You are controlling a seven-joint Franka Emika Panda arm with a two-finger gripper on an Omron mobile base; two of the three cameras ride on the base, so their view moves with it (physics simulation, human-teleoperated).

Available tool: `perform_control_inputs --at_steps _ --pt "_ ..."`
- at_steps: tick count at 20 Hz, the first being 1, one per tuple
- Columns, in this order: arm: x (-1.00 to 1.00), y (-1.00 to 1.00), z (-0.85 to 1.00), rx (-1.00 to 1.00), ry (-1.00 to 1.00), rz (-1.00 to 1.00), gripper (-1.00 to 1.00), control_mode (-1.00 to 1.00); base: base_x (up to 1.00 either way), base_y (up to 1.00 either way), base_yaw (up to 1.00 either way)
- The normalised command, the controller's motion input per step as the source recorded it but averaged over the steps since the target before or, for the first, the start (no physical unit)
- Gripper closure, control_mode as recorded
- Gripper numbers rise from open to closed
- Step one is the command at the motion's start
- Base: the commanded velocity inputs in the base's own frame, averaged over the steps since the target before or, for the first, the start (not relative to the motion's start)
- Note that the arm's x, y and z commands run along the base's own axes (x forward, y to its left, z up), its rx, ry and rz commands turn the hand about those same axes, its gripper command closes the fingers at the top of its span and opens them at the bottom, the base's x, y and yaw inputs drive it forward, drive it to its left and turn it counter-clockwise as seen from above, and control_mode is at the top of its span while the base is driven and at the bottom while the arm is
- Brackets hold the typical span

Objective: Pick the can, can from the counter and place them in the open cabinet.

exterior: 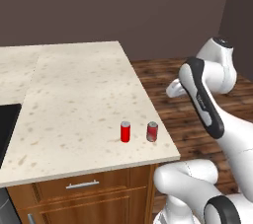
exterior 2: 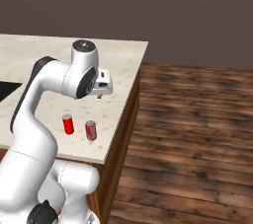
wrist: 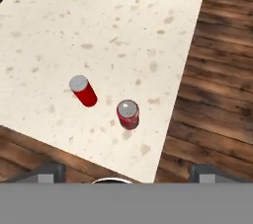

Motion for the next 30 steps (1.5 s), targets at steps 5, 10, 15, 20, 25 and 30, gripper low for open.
perform_control_inputs --at_steps 5,10,15,20,25,30 --pt "-0.06 -0.25 -0.15 0.04 -0.03 0.53 -1.00 -1.00 0.00 0.00 0.00" --pt "0.01 -0.14 -0.22 0.05 0.00 0.57 -1.00 -1.00 0.00 0.00 0.00" --pt "0.06 -0.19 -0.25 0.16 -0.01 0.47 -1.00 -1.00 0.00 0.00 0.00" --pt "0.03 -0.11 -0.30 0.10 -0.07 0.43 -1.00 -1.00 0.00 0.00 0.00" --pt "0.06 -0.01 -0.36 0.12 -0.13 0.27 -1.00 -1.00 0.00 0.00 0.00" --pt "0.01 0.00 -0.33 0.17 -0.21 0.20 -1.00 -1.00 0.00 0.00 0.00"
